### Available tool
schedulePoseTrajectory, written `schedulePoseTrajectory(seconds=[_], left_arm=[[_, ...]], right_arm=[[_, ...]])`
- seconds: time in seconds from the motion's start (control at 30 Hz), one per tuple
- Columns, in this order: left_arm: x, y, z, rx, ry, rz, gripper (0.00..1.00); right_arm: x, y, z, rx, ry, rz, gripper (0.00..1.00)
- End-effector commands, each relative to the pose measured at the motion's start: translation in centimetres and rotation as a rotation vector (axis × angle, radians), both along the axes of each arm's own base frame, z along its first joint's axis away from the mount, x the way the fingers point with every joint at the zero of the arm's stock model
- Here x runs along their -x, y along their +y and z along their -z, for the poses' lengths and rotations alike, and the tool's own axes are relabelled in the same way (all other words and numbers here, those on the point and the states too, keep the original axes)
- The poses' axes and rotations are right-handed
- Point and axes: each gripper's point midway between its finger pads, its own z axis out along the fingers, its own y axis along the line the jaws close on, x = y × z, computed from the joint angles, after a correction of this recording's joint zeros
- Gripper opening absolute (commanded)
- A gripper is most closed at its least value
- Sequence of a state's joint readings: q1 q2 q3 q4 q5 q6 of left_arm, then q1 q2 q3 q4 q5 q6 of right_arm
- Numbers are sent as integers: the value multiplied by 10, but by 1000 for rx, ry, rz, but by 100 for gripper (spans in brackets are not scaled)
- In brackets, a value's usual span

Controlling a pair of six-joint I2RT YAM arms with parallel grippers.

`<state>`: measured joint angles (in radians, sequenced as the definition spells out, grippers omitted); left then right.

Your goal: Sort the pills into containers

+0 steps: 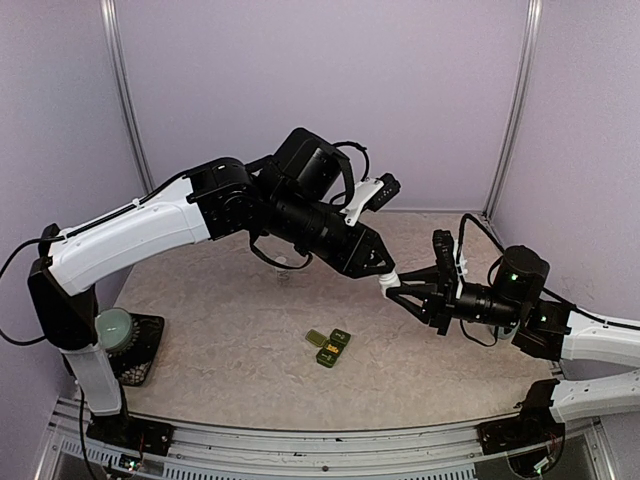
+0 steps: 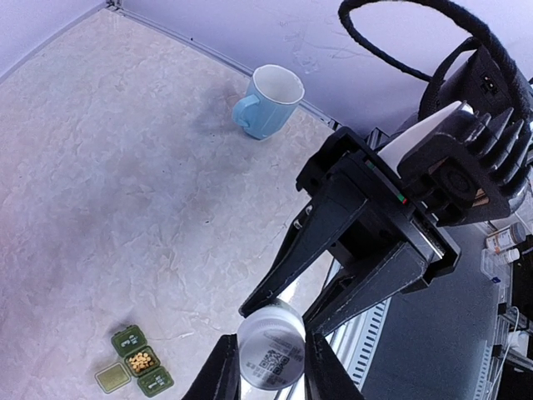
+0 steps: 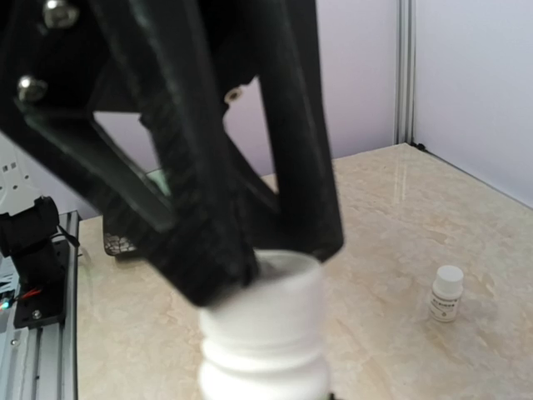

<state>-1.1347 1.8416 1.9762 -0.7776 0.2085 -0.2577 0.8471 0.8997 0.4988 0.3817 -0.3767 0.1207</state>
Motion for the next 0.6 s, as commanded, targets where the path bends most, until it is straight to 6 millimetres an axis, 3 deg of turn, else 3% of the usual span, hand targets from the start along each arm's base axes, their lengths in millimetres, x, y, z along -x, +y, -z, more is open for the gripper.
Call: schedulePoseTrajectory(seconds=[0.0, 0.47, 0.57], left_arm=[[5, -6, -4, 15, -1, 30, 24], [16, -8, 2, 13, 22, 97, 24], [10, -5, -2, 18, 0, 68, 39]], right_arm=[[-1, -2, -21, -38, -36, 7, 15], [9, -6, -38, -89, -73, -27, 15], [9, -6, -38, -86, -72, -27, 15]])
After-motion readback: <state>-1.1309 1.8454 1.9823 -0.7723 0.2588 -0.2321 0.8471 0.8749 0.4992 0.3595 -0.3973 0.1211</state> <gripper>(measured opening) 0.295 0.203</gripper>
